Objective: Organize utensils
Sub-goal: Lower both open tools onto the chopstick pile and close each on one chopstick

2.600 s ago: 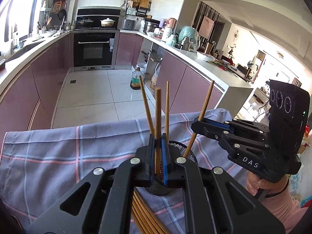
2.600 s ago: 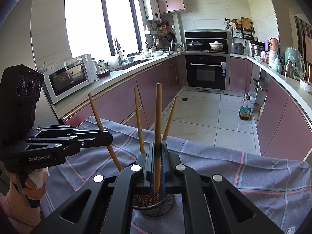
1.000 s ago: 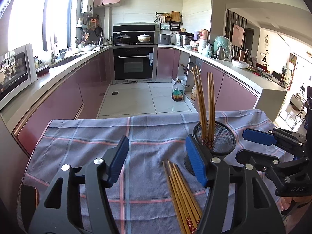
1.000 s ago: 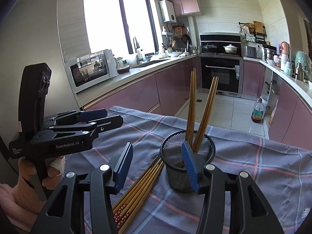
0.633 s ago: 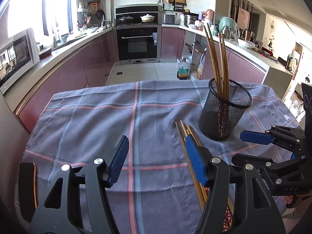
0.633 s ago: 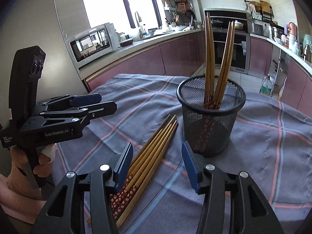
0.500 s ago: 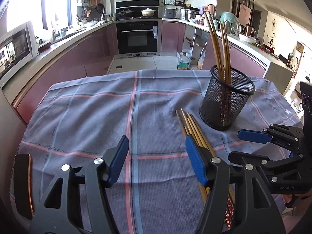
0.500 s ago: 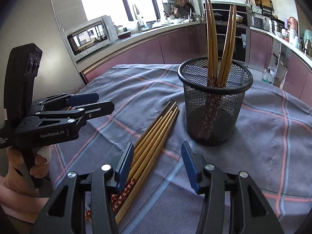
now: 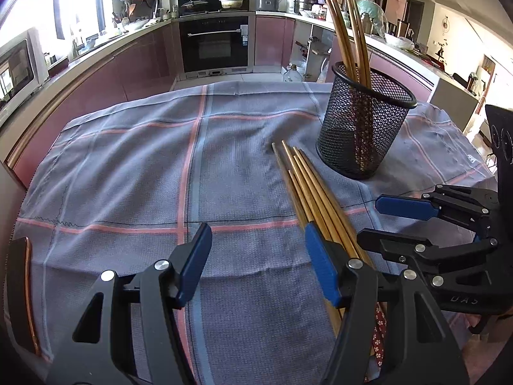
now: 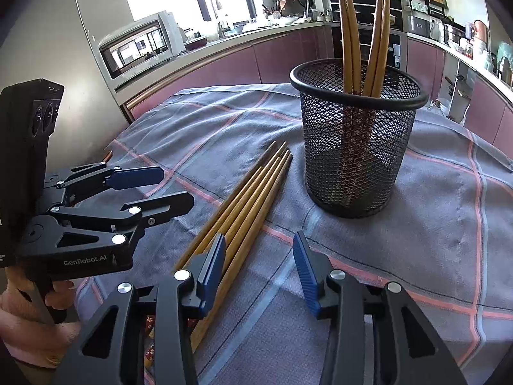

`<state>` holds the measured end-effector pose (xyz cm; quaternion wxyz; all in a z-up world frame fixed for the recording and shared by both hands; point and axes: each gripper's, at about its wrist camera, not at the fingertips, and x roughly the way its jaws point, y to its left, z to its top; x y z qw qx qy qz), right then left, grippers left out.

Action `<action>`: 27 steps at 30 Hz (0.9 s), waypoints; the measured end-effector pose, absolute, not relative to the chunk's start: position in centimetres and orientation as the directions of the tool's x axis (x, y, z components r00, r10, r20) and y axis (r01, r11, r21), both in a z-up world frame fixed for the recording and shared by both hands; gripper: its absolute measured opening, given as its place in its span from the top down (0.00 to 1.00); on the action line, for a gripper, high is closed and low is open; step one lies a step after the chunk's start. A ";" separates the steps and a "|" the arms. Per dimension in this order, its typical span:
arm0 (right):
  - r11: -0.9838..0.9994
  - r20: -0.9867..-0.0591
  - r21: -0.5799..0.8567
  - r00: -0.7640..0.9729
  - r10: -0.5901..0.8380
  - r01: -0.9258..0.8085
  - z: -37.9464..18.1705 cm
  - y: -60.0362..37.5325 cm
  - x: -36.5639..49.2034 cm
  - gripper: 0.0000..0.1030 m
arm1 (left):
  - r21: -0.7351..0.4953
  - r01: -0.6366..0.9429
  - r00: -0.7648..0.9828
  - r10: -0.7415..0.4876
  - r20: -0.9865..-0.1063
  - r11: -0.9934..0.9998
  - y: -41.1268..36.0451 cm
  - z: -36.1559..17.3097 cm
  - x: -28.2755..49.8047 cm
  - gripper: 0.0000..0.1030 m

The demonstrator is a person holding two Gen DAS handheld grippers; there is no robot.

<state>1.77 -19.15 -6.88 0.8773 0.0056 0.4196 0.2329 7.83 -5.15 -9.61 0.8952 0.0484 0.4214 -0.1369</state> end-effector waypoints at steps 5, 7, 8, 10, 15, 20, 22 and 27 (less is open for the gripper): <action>0.896 -0.742 0.196 0.536 0.402 -0.399 -7.1 -19.0 1.7 0.61 | -0.034 0.294 0.598 -0.211 -0.773 0.955 -5.5 -10.1 8.0 0.42; 0.897 -0.745 0.195 0.535 0.399 -0.397 -7.2 -19.0 1.7 0.62 | -0.036 0.298 0.594 -0.215 -0.775 0.954 -5.6 -10.3 8.1 0.42; 0.898 -0.746 0.193 0.536 0.396 -0.396 -7.3 -19.0 1.8 0.62 | -0.035 0.300 0.592 -0.215 -0.777 0.953 -5.7 -10.3 8.1 0.42; 0.898 -0.747 0.193 0.534 0.396 -0.396 -7.3 -19.0 1.8 0.62 | -0.036 0.303 0.589 -0.216 -0.779 0.952 -5.9 -10.6 8.1 0.42; 0.899 -0.750 0.186 0.534 0.391 -0.397 -7.3 -18.9 1.9 0.63 | -0.041 0.312 0.575 -0.222 -0.788 0.949 -6.3 -11.2 8.3 0.41; 0.899 -0.752 0.181 0.534 0.387 -0.398 -7.5 -18.8 2.0 0.63 | -0.042 0.315 0.567 -0.223 -0.793 0.948 -6.5 -11.7 8.6 0.41; 0.900 -0.752 0.179 0.534 0.386 -0.398 -7.5 -18.8 2.0 0.64 | -0.044 0.316 0.566 -0.225 -0.793 0.948 -6.4 -11.7 8.6 0.41; 0.900 -0.754 0.175 0.533 0.383 -0.400 -7.5 -18.7 2.1 0.64 | -0.045 0.316 0.560 -0.225 -0.797 0.948 -6.3 -11.9 8.7 0.39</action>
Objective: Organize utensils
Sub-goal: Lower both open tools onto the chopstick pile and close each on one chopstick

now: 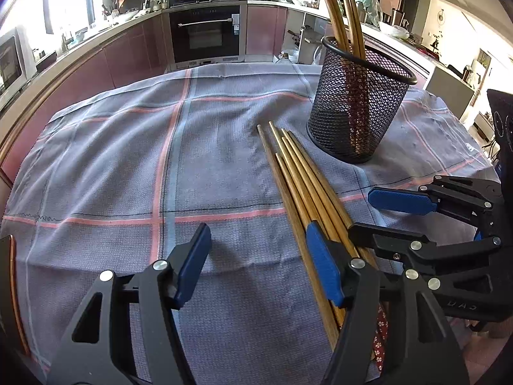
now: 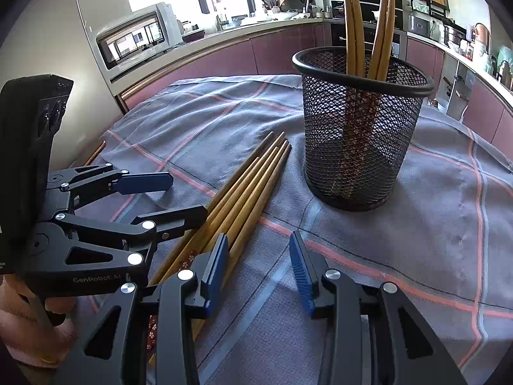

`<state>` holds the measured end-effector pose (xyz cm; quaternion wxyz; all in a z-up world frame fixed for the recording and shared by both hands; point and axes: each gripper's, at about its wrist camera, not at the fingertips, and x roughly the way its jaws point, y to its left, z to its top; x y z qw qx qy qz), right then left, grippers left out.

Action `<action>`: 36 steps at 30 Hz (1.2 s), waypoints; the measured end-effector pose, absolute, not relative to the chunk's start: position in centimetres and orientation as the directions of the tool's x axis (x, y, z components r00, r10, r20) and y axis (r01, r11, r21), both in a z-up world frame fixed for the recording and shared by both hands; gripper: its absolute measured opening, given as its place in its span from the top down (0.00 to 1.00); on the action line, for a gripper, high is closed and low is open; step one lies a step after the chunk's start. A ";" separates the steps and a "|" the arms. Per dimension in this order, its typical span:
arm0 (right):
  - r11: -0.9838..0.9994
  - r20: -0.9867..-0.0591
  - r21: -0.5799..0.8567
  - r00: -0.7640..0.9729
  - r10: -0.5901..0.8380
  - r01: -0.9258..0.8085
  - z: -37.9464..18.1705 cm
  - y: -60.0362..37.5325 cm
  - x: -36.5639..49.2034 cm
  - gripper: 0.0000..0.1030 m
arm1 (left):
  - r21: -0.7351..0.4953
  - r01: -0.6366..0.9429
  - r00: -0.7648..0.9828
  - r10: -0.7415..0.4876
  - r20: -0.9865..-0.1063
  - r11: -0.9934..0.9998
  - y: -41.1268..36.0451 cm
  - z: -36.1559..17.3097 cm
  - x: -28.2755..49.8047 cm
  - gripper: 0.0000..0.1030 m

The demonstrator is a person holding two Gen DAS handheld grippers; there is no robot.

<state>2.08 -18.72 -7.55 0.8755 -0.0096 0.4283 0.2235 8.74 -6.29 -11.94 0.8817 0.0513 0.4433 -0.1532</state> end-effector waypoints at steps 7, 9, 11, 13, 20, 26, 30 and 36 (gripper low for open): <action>0.901 -0.756 0.172 0.533 0.381 -0.399 -7.6 -18.8 2.2 0.64 | -0.040 0.320 0.561 -0.223 -0.797 0.947 -6.2 -12.0 8.7 0.39; 0.901 -0.757 0.171 0.532 0.379 -0.399 -7.6 -18.8 2.2 0.64 | -0.037 0.322 0.560 -0.222 -0.798 0.946 -6.2 -12.0 8.7 0.39; 0.903 -0.759 0.165 0.533 0.373 -0.396 -7.6 -18.7 2.2 0.64 | -0.032 0.323 0.560 -0.219 -0.799 0.946 -6.1 -12.0 8.7 0.38; 0.904 -0.760 0.163 0.534 0.371 -0.396 -7.6 -18.8 2.2 0.64 | -0.031 0.323 0.558 -0.217 -0.801 0.946 -6.0 -12.1 8.8 0.38; 0.912 -0.763 0.155 0.541 0.355 -0.380 -7.5 -19.3 2.2 0.64 | -0.035 0.313 0.556 -0.213 -0.803 0.949 -5.4 -12.1 8.8 0.43; 0.914 -0.764 0.146 0.544 0.347 -0.377 -7.3 -19.5 2.3 0.67 | -0.035 0.314 0.555 -0.213 -0.804 0.949 -5.5 -11.9 8.8 0.48; 0.913 -0.761 0.150 0.545 0.351 -0.379 -7.3 -19.3 2.8 0.68 | -0.036 0.311 0.553 -0.211 -0.806 0.950 -5.6 -11.9 9.2 0.49; 0.912 -0.759 0.156 0.545 0.356 -0.378 -7.2 -18.9 3.7 0.70 | -0.035 0.305 0.555 -0.208 -0.805 0.952 -5.8 -11.8 10.0 0.52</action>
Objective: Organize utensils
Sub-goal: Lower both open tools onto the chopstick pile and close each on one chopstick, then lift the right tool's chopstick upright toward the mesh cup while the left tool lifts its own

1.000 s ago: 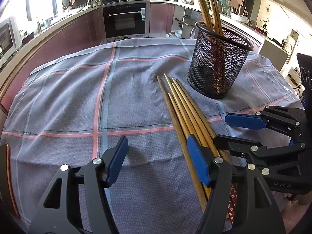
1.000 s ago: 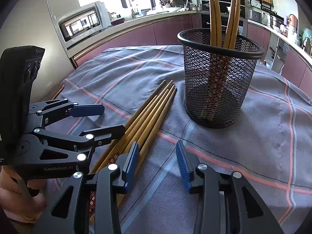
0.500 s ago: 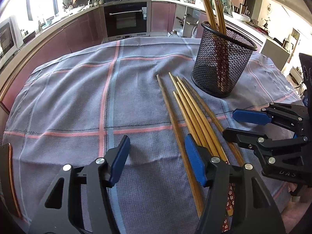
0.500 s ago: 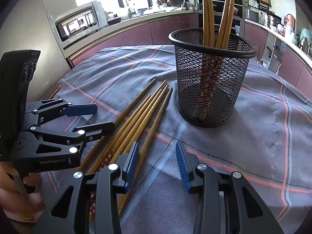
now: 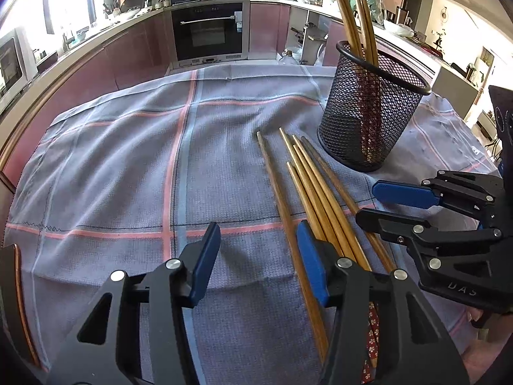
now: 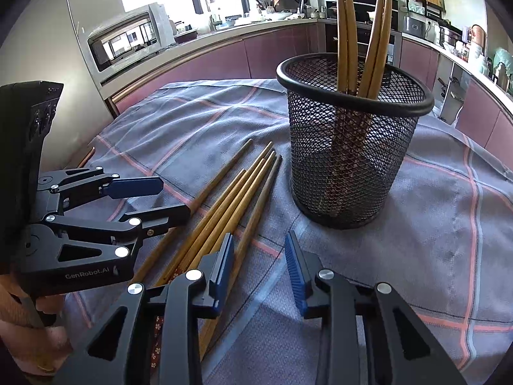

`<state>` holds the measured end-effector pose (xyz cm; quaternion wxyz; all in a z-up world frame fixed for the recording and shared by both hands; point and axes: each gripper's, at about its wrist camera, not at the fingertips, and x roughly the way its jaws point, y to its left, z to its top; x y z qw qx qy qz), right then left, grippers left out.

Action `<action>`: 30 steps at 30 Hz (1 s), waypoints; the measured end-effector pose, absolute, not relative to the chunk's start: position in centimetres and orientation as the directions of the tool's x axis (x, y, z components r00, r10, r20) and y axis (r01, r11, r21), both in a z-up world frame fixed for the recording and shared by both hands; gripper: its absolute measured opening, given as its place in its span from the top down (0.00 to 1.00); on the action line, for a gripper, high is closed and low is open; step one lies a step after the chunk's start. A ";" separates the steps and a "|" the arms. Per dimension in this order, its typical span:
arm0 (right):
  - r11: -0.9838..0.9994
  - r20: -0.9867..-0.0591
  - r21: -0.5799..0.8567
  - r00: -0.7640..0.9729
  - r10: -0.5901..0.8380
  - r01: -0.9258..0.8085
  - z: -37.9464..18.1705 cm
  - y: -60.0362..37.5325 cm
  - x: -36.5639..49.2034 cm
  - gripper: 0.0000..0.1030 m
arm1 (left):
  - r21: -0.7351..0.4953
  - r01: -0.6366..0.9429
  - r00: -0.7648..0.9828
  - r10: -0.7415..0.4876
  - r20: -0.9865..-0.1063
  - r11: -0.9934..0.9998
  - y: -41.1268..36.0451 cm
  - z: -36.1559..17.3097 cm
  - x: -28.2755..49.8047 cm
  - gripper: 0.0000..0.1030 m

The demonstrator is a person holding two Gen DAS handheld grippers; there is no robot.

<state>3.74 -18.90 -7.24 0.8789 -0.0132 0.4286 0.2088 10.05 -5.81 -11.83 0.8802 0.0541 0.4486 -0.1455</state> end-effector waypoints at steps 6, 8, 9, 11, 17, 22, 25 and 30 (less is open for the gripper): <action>0.914 -0.761 0.150 0.546 0.350 -0.377 -7.5 -18.4 4.5 0.73 | -0.031 0.309 0.550 -0.205 -0.810 0.951 -6.6 -12.0 11.0 0.56; 0.915 -0.761 0.149 0.547 0.348 -0.375 -7.6 -18.4 4.7 0.75 | -0.028 0.308 0.550 -0.202 -0.811 0.951 -6.8 -12.1 11.4 0.57; 0.916 -0.761 0.149 0.548 0.348 -0.373 -7.6 -18.4 4.8 0.75 | -0.027 0.308 0.550 -0.201 -0.810 0.951 -6.8 -12.1 11.6 0.57; 0.917 -0.760 0.150 0.549 0.346 -0.370 -7.6 -18.2 5.0 0.76 | -0.028 0.308 0.550 -0.202 -0.810 0.951 -6.8 -12.2 11.8 0.59; 0.919 -0.762 0.147 0.551 0.340 -0.365 -7.6 -18.1 5.5 0.79 | -0.021 0.310 0.552 -0.198 -0.810 0.950 -7.4 -12.3 12.4 0.66; 0.921 -0.763 0.147 0.551 0.338 -0.361 -7.5 -18.0 5.8 0.82 | -0.008 0.311 0.558 -0.189 -0.808 0.950 -7.8 -12.3 12.2 0.69; 0.920 -0.762 0.158 0.548 0.345 -0.360 -7.6 -18.1 6.0 0.84 | -0.005 0.310 0.561 -0.187 -0.807 0.951 -8.0 -12.3 12.1 0.73; 0.916 -0.762 0.164 0.542 0.353 -0.366 -7.6 -18.1 6.0 0.92 | -0.010 0.318 0.555 -0.195 -0.809 0.948 -8.4 -12.4 11.8 0.82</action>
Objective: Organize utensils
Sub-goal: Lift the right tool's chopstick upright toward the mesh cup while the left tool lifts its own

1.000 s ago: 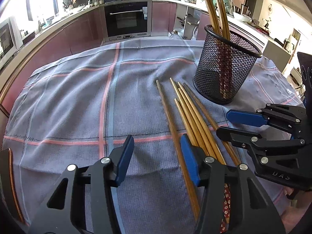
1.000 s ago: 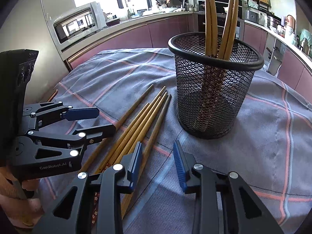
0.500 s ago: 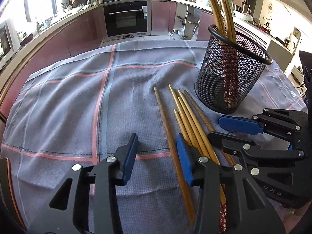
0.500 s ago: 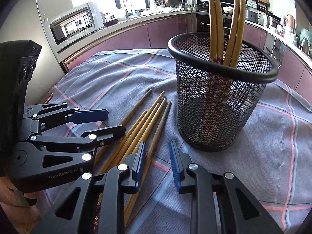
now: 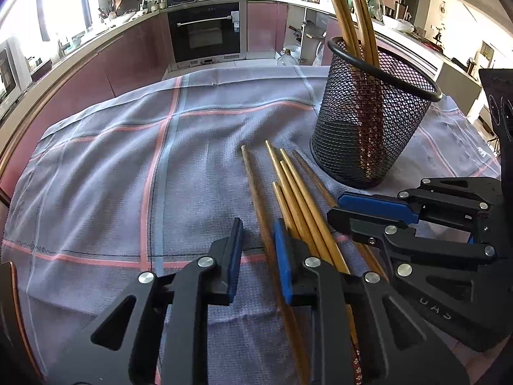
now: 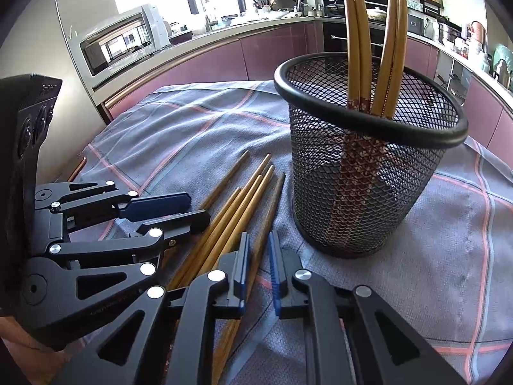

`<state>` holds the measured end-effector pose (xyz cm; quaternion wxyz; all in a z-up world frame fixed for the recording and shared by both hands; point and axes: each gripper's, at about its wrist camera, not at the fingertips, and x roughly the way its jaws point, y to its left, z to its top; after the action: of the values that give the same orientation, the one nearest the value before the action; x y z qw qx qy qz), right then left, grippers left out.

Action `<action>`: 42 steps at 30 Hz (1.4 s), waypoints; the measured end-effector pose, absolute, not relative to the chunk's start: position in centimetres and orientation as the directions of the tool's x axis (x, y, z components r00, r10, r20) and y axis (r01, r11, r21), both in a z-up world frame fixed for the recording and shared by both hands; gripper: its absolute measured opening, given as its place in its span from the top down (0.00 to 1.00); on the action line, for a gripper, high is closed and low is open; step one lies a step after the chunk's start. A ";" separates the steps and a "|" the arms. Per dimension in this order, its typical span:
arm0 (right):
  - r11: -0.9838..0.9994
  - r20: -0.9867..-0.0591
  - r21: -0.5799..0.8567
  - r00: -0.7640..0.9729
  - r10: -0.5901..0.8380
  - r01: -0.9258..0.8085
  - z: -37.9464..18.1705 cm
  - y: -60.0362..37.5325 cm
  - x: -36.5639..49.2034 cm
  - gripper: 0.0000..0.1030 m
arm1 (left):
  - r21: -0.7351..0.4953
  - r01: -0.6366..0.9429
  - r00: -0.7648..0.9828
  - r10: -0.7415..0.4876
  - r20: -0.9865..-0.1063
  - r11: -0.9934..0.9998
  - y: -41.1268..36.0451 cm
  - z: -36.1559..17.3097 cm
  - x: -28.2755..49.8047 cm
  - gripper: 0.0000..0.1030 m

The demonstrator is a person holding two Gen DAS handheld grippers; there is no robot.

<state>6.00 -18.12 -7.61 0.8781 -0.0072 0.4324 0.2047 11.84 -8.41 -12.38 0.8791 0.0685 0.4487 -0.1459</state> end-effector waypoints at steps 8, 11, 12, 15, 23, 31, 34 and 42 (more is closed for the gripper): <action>0.912 -0.758 0.193 0.536 0.372 -0.361 -7.6 -18.4 6.0 0.93 | -0.032 0.303 0.551 -0.202 -0.809 0.952 -8.5 -12.3 11.7 0.90; 0.911 -0.754 0.201 0.537 0.379 -0.360 -7.4 -18.7 5.7 0.93 | -0.041 0.297 0.552 -0.207 -0.808 0.954 -8.5 -12.3 11.4 0.91; 0.911 -0.751 0.203 0.539 0.381 -0.360 -7.2 -18.9 5.6 0.94 | -0.046 0.295 0.551 -0.210 -0.808 0.954 -8.4 -12.3 11.4 0.92; 0.907 -0.742 0.218 0.542 0.394 -0.362 -6.9 -19.3 5.4 0.95 | -0.060 0.288 0.548 -0.216 -0.808 0.956 -8.2 -12.3 11.3 0.93; 0.895 -0.720 0.234 0.551 0.422 -0.380 -5.9 -19.9 4.5 0.95 | -0.082 0.280 0.558 -0.232 -0.797 0.956 -7.2 -11.3 11.0 0.93; 0.872 -0.671 0.259 0.573 0.472 -0.415 -4.0 -20.5 3.2 0.95 | -0.106 0.285 0.582 -0.260 -0.770 0.953 -6.2 -9.4 10.2 0.93; 0.867 -0.648 0.257 0.589 0.482 -0.427 -3.0 -20.6 2.7 0.95 | -0.118 0.288 0.592 -0.274 -0.758 0.950 -5.9 -8.5 9.8 0.93; 0.864 -0.589 0.255 0.640 0.495 -0.434 -0.9 -20.8 1.8 0.95 | -0.144 0.304 0.623 -0.311 -0.718 0.942 -5.1 -5.8 8.4 0.93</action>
<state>1.82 -20.84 -0.88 0.9043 0.0451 0.3383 0.2566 8.38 -5.06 -5.81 0.9008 -0.0040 0.3992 -0.1708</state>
